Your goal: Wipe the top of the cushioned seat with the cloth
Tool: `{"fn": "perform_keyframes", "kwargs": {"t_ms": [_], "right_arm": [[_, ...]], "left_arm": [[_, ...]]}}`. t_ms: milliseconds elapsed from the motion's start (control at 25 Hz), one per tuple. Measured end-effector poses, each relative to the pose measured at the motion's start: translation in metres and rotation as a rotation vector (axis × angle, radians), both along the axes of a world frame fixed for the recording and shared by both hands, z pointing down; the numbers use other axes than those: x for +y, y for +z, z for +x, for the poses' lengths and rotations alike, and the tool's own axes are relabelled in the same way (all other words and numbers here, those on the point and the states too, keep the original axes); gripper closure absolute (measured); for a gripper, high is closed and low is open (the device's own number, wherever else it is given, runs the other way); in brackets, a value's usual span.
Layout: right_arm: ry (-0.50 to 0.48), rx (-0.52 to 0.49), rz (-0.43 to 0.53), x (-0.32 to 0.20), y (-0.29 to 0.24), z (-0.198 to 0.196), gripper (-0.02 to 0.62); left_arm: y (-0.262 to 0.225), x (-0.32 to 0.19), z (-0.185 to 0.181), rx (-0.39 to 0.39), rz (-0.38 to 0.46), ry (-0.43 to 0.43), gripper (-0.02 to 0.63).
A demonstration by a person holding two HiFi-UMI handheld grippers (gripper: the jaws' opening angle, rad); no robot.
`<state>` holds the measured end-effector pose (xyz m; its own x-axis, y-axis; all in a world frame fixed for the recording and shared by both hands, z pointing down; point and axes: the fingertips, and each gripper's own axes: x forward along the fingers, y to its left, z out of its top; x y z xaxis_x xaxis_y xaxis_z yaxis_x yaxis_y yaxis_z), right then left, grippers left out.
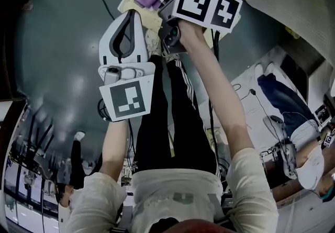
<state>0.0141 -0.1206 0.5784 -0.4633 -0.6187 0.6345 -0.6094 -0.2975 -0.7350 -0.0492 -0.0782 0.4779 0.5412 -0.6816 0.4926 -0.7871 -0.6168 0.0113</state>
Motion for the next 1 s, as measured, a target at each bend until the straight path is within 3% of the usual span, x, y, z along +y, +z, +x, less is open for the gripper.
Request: {"fn": "perform_keyframes", "kwargs": {"t_ms": [160,480,1000], "right_arm": [[-0.021,0.042,-0.068,-0.011,0.035,-0.026,0.502],[0.01,0.077,-0.141,-0.016,0.068,-0.041,0.502],[0.031,0.086,-0.143,-0.01,0.066,-0.025,0.502]], "left_arm": [[0.011,-0.009,-0.025,-0.001,-0.013,-0.04,0.6],[0.015,-0.016,-0.048,-0.008,-0.016,-0.067,0.6],[0.006,-0.012,-0.034,0.0,-0.003,-0.045,0.6]]}}
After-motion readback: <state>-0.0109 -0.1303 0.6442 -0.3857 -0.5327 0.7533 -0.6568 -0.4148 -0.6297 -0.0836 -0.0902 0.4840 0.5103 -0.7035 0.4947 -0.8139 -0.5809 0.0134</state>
